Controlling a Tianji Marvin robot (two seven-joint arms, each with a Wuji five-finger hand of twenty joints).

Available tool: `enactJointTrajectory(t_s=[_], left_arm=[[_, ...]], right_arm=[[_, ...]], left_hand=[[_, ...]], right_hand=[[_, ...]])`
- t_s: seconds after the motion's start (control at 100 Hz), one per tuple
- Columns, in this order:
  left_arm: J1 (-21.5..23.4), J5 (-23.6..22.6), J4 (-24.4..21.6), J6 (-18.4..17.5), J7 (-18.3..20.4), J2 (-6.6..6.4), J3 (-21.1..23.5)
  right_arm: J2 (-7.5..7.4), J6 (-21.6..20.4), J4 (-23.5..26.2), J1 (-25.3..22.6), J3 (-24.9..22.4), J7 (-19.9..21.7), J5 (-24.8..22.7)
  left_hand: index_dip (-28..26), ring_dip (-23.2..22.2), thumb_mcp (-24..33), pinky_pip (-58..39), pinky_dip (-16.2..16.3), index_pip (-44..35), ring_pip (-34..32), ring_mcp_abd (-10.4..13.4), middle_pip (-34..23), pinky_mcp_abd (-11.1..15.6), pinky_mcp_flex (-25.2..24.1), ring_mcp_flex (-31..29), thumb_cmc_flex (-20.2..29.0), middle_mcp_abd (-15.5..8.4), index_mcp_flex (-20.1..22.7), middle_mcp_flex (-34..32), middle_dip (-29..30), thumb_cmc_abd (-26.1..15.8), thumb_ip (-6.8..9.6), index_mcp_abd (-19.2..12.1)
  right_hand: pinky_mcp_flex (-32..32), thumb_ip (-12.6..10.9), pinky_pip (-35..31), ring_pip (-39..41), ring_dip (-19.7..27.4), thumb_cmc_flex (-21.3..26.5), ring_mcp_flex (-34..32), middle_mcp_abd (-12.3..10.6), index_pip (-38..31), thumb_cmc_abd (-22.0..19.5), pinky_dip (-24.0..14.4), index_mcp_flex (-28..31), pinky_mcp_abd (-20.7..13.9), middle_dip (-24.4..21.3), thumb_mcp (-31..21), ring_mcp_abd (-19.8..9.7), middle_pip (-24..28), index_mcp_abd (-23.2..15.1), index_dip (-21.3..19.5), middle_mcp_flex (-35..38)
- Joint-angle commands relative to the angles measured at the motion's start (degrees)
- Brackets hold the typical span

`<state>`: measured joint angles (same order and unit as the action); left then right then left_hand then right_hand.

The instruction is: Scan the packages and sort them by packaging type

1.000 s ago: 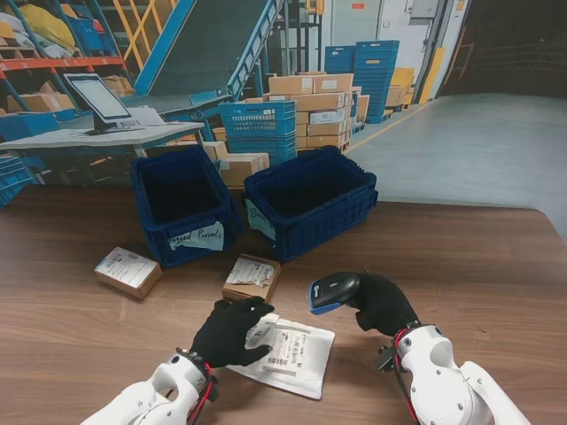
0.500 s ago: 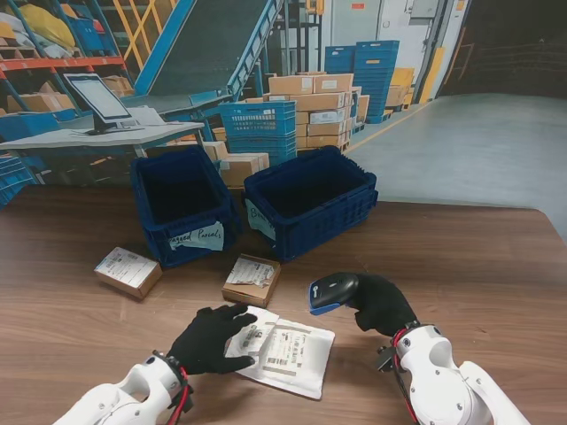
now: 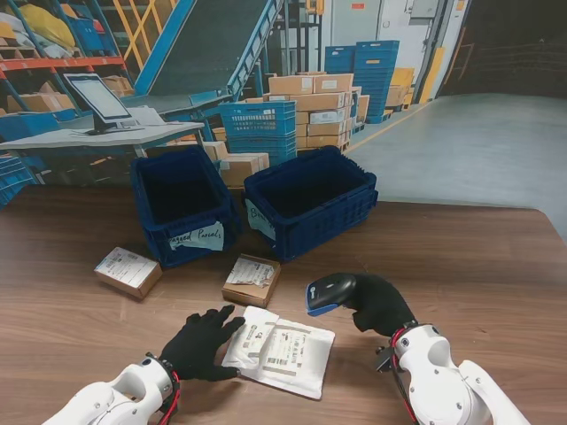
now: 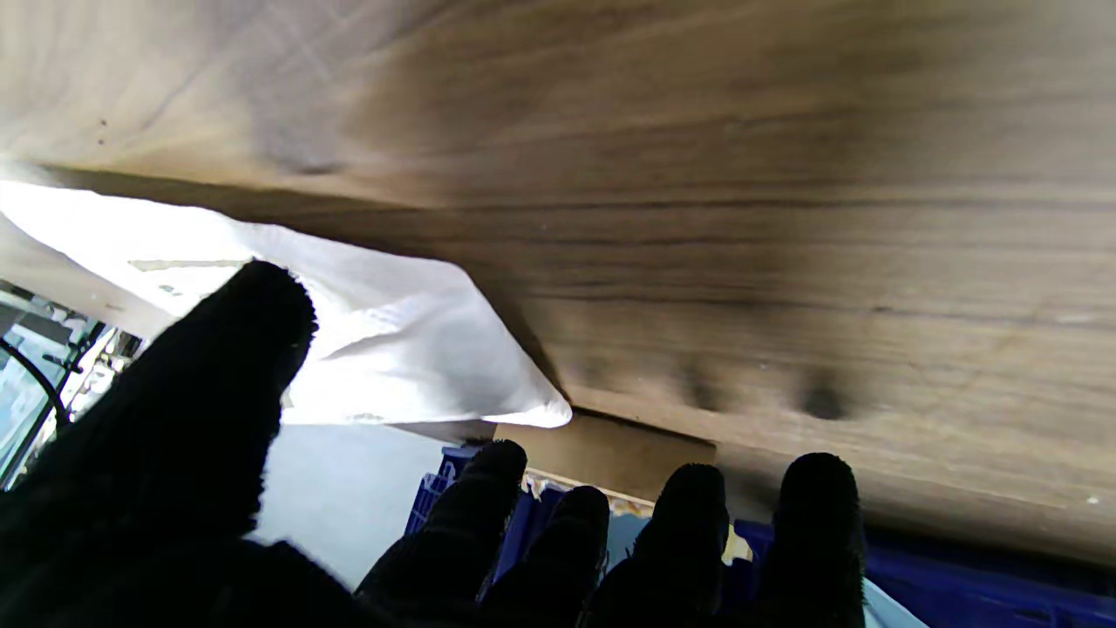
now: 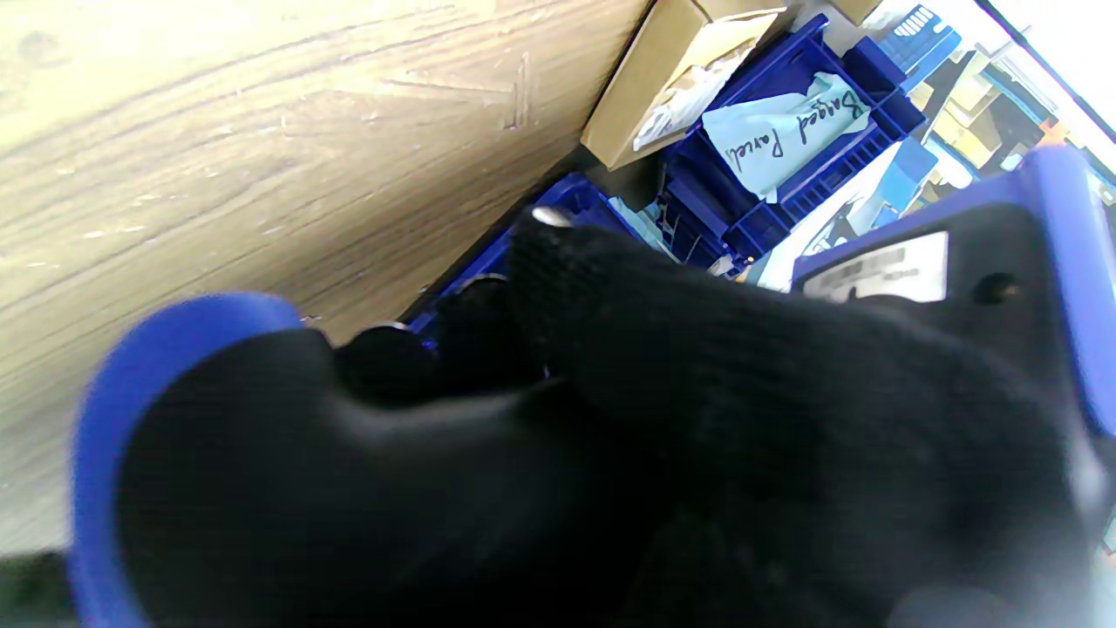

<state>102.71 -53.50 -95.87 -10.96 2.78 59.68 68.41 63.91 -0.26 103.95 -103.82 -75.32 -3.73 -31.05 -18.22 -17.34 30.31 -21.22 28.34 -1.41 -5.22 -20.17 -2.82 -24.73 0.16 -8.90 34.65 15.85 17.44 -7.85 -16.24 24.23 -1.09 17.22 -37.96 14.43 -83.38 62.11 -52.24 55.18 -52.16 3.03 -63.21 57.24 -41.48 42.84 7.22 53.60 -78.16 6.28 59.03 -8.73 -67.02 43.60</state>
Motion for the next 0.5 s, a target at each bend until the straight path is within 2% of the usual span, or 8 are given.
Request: enactJointTrajectory(t_s=[0.0,0.11,0.3,0.49], left_arm=[[-0.6,0.6,-0.1,-1.0,2.1,-0.19,-0.3],[-1.5,0.8,-0.1,-2.2,4.4,-0.58,-0.8],[-3.3,0.4,-0.1,-4.0,8.5,-1.35,-2.1],[-6.2,-0.4,0.5,-4.9,12.2,-2.07,-4.4]], right_arm=[[0.18,-0.3,0.7,-0.1,0.1,0.8,0.0],[0.17,-0.2,0.7,-0.2,-0.2,1.0,0.1],[0.19,-0.3,0.7,-0.2,-0.4,1.0,0.3],[0.19,-0.5,0.6,-0.2,-0.5,1.1,0.5]], left_hand=[[0.8,1.2,-1.1,2.6,-1.0,0.9,1.4,-0.1,2.2,0.9,-1.0,3.1,-2.1,1.1,-2.5,2.4,0.7,-1.3,-0.24,1.1],[1.1,1.8,-1.4,3.3,-1.2,1.2,2.0,0.9,2.6,1.3,-1.3,4.4,-2.1,0.9,-3.1,2.6,1.0,-1.1,-0.29,1.0],[1.4,2.8,-1.3,4.6,-1.6,1.3,2.4,0.7,3.2,1.5,-1.6,5.8,-1.4,0.8,-3.5,2.7,2.4,0.3,-0.33,0.8],[1.9,3.4,3.5,5.1,-1.5,1.3,1.9,0.3,2.8,1.4,-1.2,5.6,-1.1,1.0,-3.5,2.6,3.2,4.5,-0.79,1.3]], right_hand=[[-0.8,0.1,-3.2,1.0,0.0,5.6,-0.9,-0.2,-5.0,-3.9,-1.6,2.1,-2.7,0.2,-6.4,1.7,0.1,-2.0,-0.8,0.2],[-0.7,0.1,-3.2,0.9,0.0,5.6,-0.9,-0.2,-4.9,-3.9,-1.6,2.1,-2.6,0.2,-6.4,1.8,0.0,-2.0,-0.8,0.2],[-0.7,0.1,-3.1,0.9,0.0,5.6,-0.9,-0.1,-4.9,-3.9,-1.6,2.1,-2.6,0.4,-6.4,1.8,0.0,-2.0,-0.8,0.3],[-0.7,0.1,-3.1,0.9,0.0,5.6,-1.0,-0.1,-4.9,-3.9,-1.6,2.1,-2.6,0.5,-6.4,1.7,-0.1,-2.0,-0.8,0.3]])
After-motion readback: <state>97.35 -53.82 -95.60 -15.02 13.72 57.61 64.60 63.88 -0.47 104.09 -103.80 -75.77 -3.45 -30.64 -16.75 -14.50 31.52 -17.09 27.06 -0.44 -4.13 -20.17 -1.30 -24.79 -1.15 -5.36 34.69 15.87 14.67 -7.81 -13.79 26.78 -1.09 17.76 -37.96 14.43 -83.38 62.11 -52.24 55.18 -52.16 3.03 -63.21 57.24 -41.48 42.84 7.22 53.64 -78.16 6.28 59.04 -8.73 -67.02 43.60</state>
